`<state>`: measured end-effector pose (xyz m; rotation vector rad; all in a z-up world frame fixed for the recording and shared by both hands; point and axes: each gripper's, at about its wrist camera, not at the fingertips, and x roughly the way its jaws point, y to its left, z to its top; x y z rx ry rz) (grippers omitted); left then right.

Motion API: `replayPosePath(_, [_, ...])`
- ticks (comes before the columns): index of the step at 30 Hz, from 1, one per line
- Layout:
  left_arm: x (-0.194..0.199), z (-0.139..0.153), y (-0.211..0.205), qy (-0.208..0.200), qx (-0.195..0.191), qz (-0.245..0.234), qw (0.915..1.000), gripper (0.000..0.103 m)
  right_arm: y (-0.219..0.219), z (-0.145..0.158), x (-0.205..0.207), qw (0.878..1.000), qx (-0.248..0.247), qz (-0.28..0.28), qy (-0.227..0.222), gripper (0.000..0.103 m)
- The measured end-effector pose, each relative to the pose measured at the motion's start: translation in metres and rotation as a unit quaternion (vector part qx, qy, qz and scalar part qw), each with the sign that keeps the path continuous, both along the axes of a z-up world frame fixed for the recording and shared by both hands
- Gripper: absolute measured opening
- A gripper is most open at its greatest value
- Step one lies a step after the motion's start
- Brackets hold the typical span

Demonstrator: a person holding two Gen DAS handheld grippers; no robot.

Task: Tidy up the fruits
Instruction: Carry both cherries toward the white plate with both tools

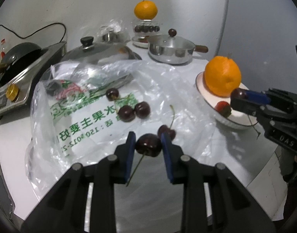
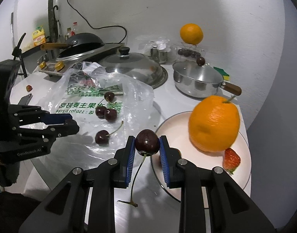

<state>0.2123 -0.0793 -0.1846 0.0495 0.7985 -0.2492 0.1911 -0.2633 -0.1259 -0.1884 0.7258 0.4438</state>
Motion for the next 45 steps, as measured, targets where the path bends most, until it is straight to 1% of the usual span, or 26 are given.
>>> replayPosePath(17, [0.005, 0.019, -0.049, -0.013, 0.007, -0.032, 0.9994, 0.029, -0.057, -0.001, 0.000, 0.999, 0.013, -0.040, -0.003, 0.027])
replayPosePath(33, [0.009, 0.020, -0.106, -0.007, 0.004, -0.078, 0.9970, 0.029, -0.102, -0.017, 0.002, 0.998, 0.024, -0.064, 0.010, 0.027])
replayPosePath(45, [0.013, 0.014, -0.146, 0.004, 0.000, -0.115, 0.9934, 0.029, -0.117, -0.027, 0.006, 0.997, 0.029, -0.065, 0.021, 0.027])
